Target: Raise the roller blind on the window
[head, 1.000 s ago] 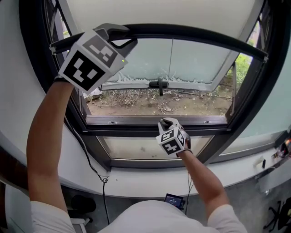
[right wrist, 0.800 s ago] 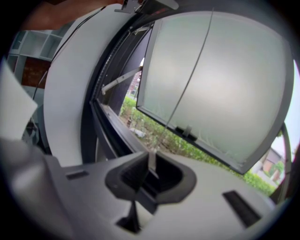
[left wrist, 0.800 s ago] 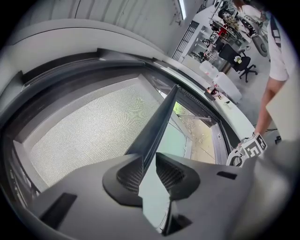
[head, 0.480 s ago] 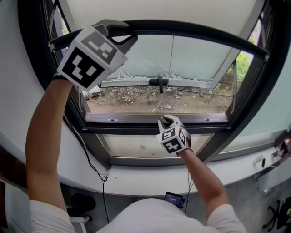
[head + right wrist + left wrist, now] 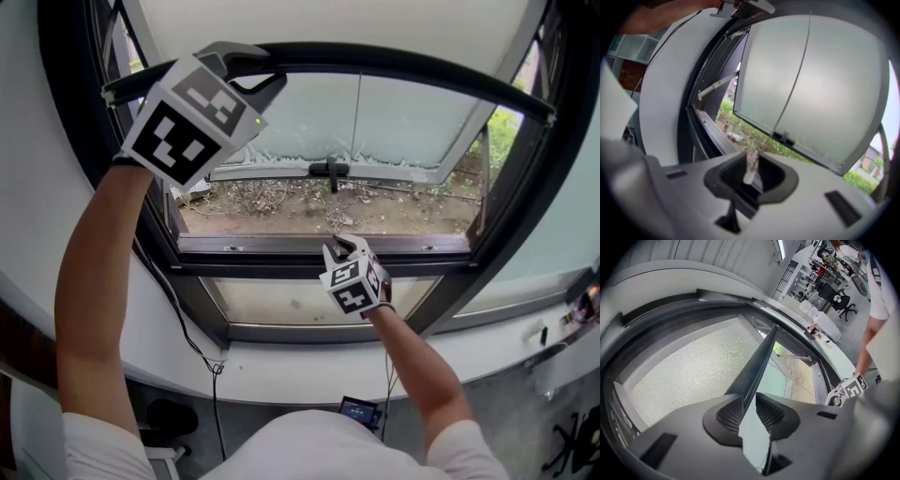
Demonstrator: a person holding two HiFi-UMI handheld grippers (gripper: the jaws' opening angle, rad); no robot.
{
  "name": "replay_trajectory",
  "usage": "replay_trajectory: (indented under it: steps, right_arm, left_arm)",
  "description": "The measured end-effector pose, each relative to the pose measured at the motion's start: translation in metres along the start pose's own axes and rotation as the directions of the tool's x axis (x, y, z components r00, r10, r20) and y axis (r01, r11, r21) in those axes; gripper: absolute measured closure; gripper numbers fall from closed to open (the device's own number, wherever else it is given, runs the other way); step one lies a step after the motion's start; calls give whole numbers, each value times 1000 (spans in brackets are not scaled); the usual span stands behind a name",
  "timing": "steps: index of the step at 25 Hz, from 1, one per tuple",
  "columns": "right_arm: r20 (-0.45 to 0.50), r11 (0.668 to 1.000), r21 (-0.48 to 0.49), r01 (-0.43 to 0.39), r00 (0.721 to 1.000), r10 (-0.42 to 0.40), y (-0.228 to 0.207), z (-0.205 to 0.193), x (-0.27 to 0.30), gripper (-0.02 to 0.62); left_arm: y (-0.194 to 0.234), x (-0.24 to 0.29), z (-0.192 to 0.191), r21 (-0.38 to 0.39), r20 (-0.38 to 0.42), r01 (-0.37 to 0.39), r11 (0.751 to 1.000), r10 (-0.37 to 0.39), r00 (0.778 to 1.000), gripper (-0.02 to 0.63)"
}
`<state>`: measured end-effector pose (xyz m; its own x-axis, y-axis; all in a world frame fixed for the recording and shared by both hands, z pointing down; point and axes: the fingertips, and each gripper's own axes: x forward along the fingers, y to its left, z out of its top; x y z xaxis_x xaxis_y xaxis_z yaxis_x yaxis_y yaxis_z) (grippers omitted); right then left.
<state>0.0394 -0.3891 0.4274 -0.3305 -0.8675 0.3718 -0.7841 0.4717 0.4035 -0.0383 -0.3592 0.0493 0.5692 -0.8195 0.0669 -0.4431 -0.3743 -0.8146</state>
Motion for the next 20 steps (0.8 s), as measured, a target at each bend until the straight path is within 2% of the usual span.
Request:
replay_trajectory:
  steps: [1,12,16,20]
  right_arm:
    - [-1,1000,-3,4,1000,-4,0,-1,0,529]
    - [0,998,-62,11,1000,-11,1,-7,-12,537]
    - [5,999,-51,14,1000,-13,-3,-9,-19,537]
    - [-1,996,-88,3,1000,-3,0,-6,-24,538]
  left_arm:
    - [0,0,0,0,0,0,1000,0,1000,508]
    - [2,-1,1,-18,20,-5,1000,5,1000,508]
    - [5,-4,4,-57,52,-9,998,12,999,508]
    - [9,-7,8,-97,81,-12,995,20,996,508]
